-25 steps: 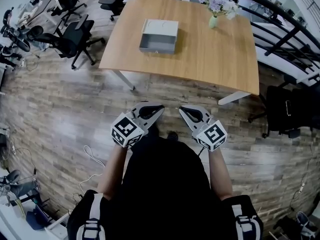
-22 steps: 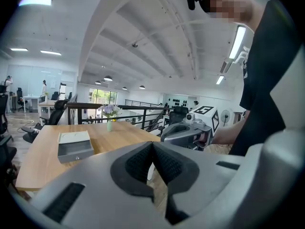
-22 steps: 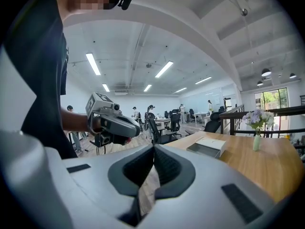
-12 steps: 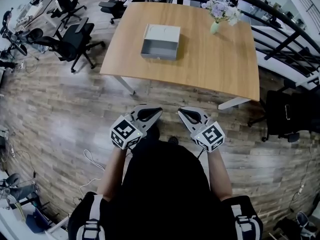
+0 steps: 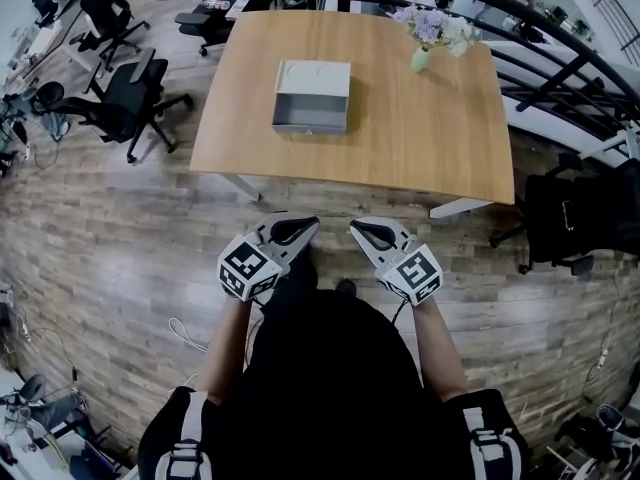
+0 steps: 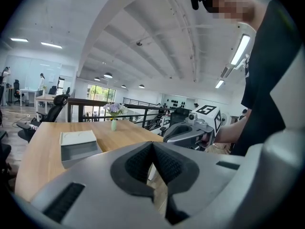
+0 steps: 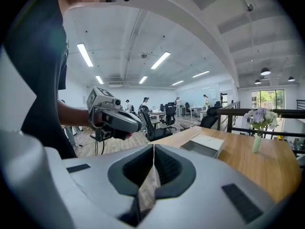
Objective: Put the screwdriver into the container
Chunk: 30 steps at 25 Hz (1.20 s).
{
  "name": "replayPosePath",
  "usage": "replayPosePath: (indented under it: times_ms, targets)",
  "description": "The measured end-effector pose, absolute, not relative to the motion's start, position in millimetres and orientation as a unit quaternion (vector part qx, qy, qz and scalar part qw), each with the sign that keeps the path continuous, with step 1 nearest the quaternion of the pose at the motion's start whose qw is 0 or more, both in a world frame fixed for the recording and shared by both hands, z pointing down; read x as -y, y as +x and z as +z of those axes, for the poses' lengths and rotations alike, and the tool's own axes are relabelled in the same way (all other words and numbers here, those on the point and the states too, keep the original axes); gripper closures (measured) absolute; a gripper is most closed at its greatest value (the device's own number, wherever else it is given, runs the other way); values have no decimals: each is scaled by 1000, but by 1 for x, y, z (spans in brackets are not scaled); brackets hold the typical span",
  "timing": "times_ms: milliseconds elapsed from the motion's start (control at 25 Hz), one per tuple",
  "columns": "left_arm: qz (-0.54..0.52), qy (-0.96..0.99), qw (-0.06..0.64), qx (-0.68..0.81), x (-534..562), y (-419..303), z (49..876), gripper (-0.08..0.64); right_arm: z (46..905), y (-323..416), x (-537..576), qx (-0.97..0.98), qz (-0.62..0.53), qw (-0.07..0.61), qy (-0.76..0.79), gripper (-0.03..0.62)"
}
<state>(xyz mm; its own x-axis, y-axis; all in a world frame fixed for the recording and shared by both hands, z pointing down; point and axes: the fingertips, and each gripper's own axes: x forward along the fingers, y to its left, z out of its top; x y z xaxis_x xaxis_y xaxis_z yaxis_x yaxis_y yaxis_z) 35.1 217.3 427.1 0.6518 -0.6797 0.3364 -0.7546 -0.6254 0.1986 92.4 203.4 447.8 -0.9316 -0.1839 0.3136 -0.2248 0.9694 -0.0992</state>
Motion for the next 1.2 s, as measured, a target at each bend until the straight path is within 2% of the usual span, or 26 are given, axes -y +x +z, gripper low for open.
replayPosePath:
  times_ms: [320, 1200]
  targets:
    - [113, 903, 169, 379, -183, 10, 437, 537, 460, 64, -171, 973, 62, 187, 121, 566]
    - [123, 919, 155, 340, -98, -68, 440, 537, 470, -5, -93, 961, 70, 198, 179, 566]
